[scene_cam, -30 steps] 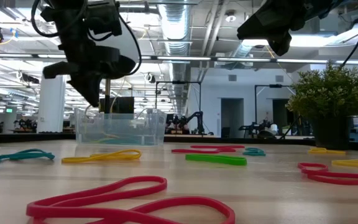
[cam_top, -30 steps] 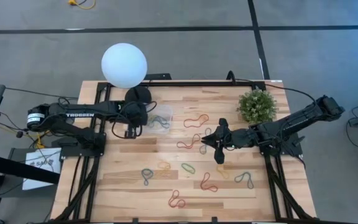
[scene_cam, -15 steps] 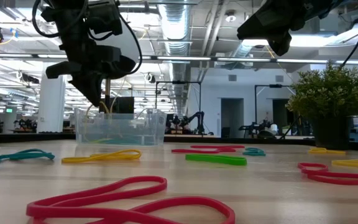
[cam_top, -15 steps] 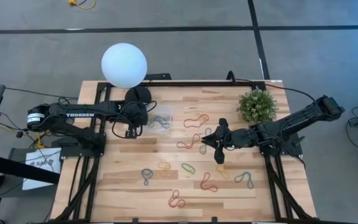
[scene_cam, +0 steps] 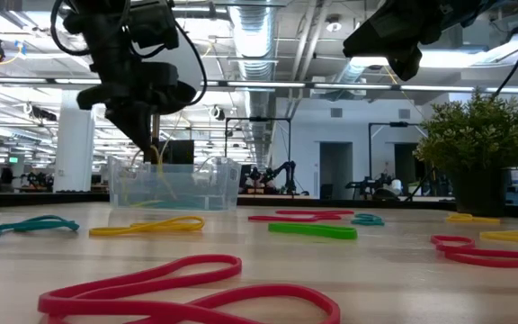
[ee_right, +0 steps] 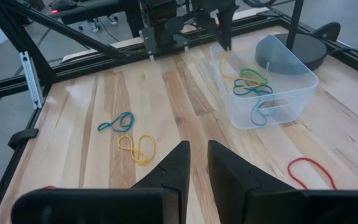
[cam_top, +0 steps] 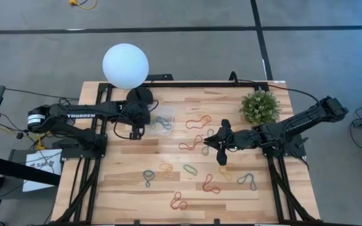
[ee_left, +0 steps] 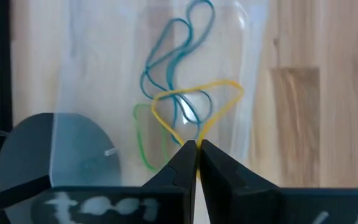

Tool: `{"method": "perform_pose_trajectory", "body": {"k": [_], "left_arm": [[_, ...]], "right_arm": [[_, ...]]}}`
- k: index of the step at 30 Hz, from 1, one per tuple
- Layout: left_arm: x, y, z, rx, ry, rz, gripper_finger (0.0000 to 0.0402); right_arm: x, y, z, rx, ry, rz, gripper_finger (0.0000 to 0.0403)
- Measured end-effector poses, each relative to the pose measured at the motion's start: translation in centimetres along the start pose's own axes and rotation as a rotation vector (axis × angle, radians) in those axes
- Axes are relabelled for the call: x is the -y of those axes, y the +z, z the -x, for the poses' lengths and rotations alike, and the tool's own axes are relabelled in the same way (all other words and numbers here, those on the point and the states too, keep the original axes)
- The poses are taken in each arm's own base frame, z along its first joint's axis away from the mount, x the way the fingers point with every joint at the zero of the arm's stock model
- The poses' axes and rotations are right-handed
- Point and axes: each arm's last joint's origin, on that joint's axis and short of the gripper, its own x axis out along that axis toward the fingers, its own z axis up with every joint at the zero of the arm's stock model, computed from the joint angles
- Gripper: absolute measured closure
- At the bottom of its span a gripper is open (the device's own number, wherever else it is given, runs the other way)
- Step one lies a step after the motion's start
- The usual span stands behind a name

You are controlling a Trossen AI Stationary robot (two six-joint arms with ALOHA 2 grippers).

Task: Pick and place rubber bands into bin
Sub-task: Put the yellow rubber band into the transparent container

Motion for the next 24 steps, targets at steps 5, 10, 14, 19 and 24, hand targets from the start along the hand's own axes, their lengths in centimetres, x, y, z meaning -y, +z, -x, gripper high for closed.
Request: {"method": "perform_pose_trajectory", "body": {"k": [5, 10, 14, 19, 24], "left_arm": [[-0.9, 0.1, -0.9, 0.013, -0.029, 0.104, 0.0399], [-0.6, 0.0, -3.6, -0.099, -0.077, 0.08, 0.04], [-0.5, -0.2, -5.9, -0.188, -0.057, 0.038, 0.0401], [-0.3, -0.2, -7.5, -0.249, -0.054, -0.008, 0.0401], [-0.3, -0.3, -7.8, -0.261, -0.038, 0.013, 0.04]], "right_arm": [[0.0, 0.0, 0.0, 0.0, 0.0, 0.0, 0.0353], [0.0, 0.0, 0.0, 0.0, 0.003, 0.0, 0.0353], [0.0, 0.0, 0.0, -0.001, 0.003, 0.001, 0.0353], [0.0, 0.0, 0.0, -0.003, 0.002, 0.001, 0.0353], [0.0, -0.1, 0.0, -0.006, 0.0, 0.003, 0.0353]]}}
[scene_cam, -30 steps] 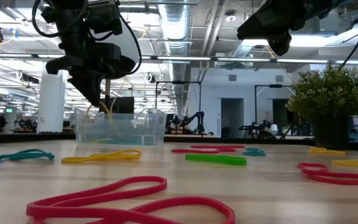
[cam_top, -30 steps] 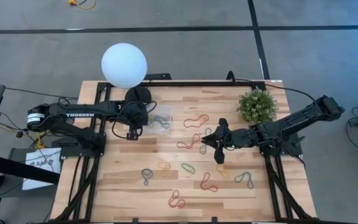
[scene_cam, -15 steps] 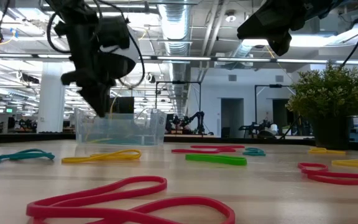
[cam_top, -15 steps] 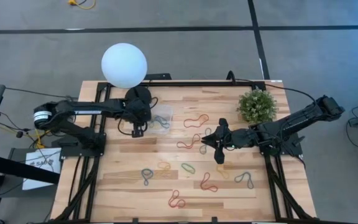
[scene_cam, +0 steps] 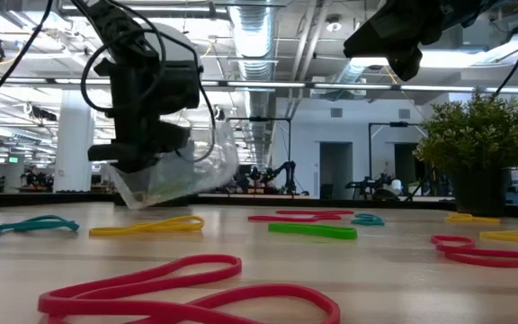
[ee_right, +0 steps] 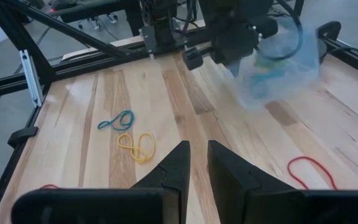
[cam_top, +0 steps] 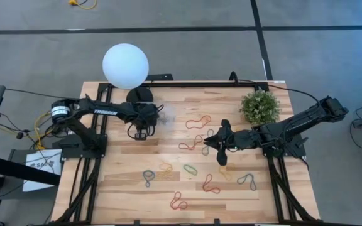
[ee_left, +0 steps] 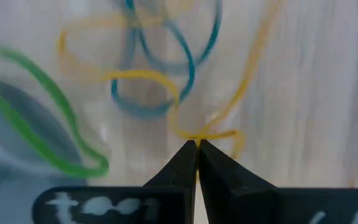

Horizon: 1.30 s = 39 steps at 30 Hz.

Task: Pick and place rubber bands into bin
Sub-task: Put the yellow rubber band into the transparent container, then put the blue rubber band into the transparent container

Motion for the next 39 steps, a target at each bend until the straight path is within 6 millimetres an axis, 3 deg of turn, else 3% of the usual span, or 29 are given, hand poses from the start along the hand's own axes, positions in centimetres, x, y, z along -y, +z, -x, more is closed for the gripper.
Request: {"method": "perform_pose_trajectory", "body": {"k": [15, 25, 31, 39], "left_arm": [[0.3, -0.4, 0.1, -0.053, 0.001, 0.006, 0.0319], [2.6, -0.5, 0.7, -0.084, -0.187, 0.021, 0.0309], [3.3, 0.6, 2.2, -0.096, -0.181, 0.015, 0.0309], [2.9, 1.6, 5.5, -0.192, -0.102, 0.002, 0.0309]], "right_arm": [[0.0, -0.1, 0.0, -0.008, -0.004, 0.004, 0.0353], [0.0, -0.1, 0.0, -0.01, -0.005, 0.005, 0.0353], [0.0, -0.1, 0.0, -0.01, -0.005, 0.005, 0.0353], [0.0, -0.1, 0.0, -0.01, -0.005, -0.002, 0.0353]]}}
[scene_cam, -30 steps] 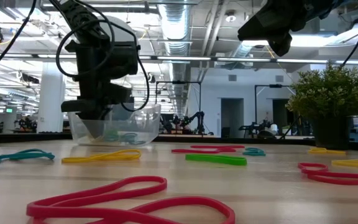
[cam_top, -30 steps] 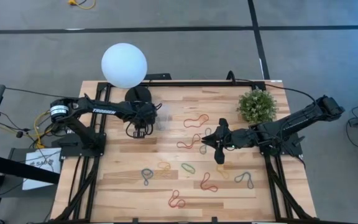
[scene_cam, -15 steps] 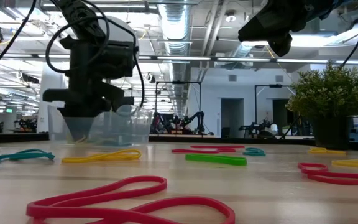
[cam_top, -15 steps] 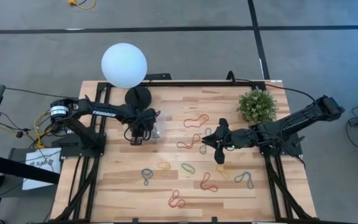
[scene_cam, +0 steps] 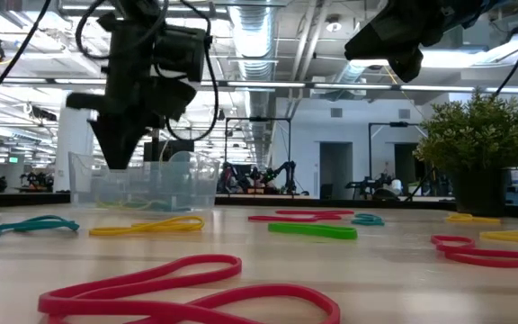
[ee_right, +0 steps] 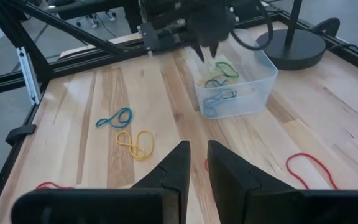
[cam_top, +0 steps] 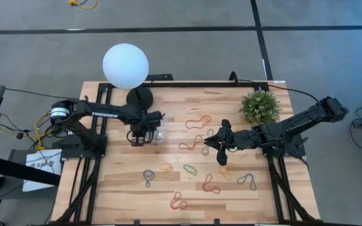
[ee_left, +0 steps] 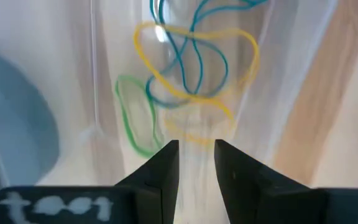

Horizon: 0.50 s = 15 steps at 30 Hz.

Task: Pick and place rubber bands into bin
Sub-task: Put the blue rubber band into the transparent container

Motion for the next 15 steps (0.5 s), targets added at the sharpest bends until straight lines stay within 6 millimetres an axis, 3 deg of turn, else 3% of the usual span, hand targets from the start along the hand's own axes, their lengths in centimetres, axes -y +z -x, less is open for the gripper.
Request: {"method": "perform_pose_trajectory", "body": {"k": [9, 15], "left_arm": [[0.4, -0.4, 2.2, -0.091, -0.029, 0.014, 0.0309], [2.4, 0.2, 2.4, -0.033, -0.101, -0.047, 0.0315]], "right_arm": [[-0.1, -0.1, 0.0, -0.013, 0.025, -0.018, 0.0353], [-0.1, -0.1, 0.0, -0.015, 0.03, -0.026, 0.0353]]}}
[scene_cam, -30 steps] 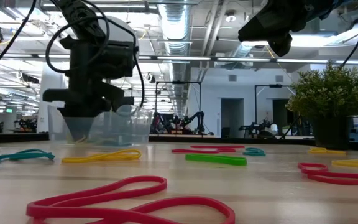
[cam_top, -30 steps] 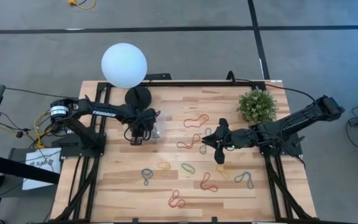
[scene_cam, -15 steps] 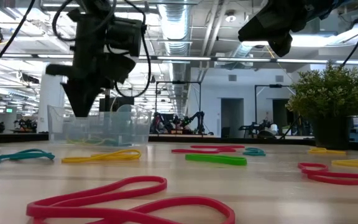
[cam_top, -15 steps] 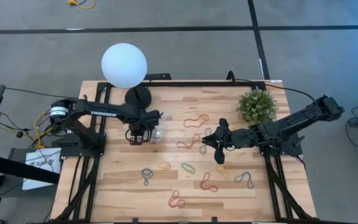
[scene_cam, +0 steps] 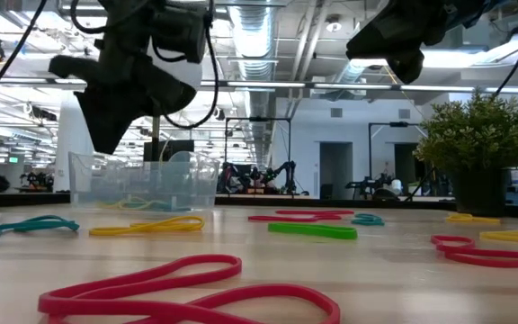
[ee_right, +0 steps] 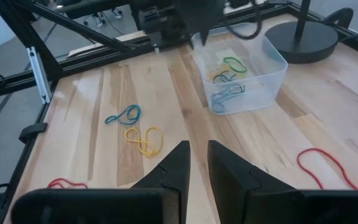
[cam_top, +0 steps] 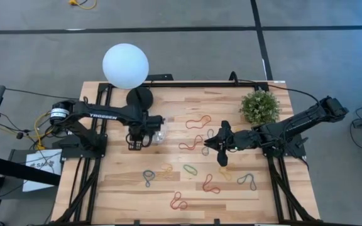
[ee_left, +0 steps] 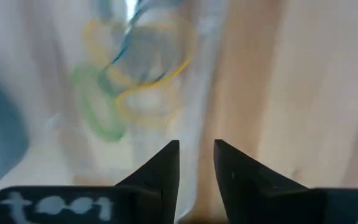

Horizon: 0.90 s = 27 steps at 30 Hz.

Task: Pick and place rubber bands into bin
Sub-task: Put the blue rubber band into the transparent container

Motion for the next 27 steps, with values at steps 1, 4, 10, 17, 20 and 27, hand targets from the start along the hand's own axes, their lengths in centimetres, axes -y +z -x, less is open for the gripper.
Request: {"method": "perform_pose_trajectory", "body": {"k": [1, 4, 10, 17, 20, 27], "left_arm": [[0.6, 0.2, 0.0, 0.022, -0.023, -0.022, 0.0317], [2.8, 0.8, 0.4, 0.104, -0.096, -0.093, 0.0324], [8.7, 2.0, 0.9, 0.305, -0.146, -0.24, 0.0337], [13.1, 2.3, 0.6, 0.427, -0.052, -0.215, 0.034], [13.7, 2.3, 0.0, 0.422, 0.027, -0.139, 0.034], [14.5, 2.5, -3.1, 0.229, 0.008, -0.124, 0.034]], "right_arm": [[0.0, 0.0, 0.0, 0.0, 0.001, 0.0, 0.0353], [0.0, 0.0, 0.0, -0.006, 0.014, -0.001, 0.0353], [-0.4, -0.1, 0.1, -0.009, 0.028, -0.004, 0.0353], [-0.8, -0.3, 0.3, -0.012, 0.045, 0.009, 0.0353], [-0.8, -0.3, 0.3, -0.012, 0.045, 0.013, 0.0353], [-0.8, -0.3, 0.3, -0.011, 0.045, 0.013, 0.0353]]}}
